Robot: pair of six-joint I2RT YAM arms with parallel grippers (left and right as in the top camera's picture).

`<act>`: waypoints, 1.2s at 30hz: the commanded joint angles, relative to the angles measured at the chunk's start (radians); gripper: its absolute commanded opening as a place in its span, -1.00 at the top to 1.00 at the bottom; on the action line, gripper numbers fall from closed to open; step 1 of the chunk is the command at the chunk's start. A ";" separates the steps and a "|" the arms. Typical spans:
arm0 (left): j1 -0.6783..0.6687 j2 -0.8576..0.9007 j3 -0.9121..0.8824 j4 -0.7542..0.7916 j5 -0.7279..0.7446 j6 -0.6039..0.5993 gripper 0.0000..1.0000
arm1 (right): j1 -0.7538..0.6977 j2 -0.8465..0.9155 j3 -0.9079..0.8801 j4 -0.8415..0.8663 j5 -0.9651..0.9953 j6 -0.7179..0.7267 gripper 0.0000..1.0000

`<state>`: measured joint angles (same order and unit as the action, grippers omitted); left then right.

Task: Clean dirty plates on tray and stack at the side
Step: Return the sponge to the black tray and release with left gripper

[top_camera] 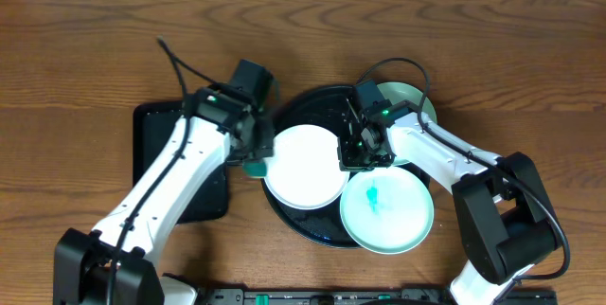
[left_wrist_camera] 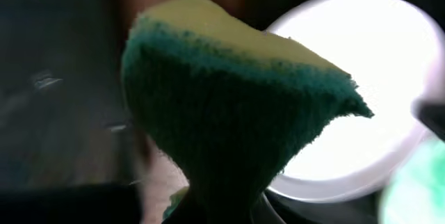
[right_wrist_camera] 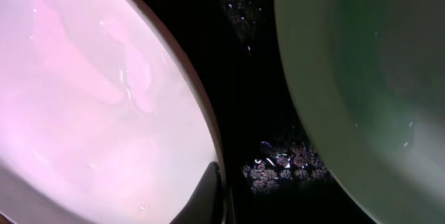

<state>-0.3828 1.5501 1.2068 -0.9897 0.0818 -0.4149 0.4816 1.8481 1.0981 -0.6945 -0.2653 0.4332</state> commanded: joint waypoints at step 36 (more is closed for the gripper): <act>0.409 0.035 0.018 -0.070 -0.009 0.051 -0.58 | 0.010 0.003 -0.008 0.040 -0.017 0.007 0.97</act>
<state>0.0353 1.7168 1.2060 -1.0306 0.0341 -0.3679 0.4816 1.8481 1.0962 -0.6754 -0.2646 0.4370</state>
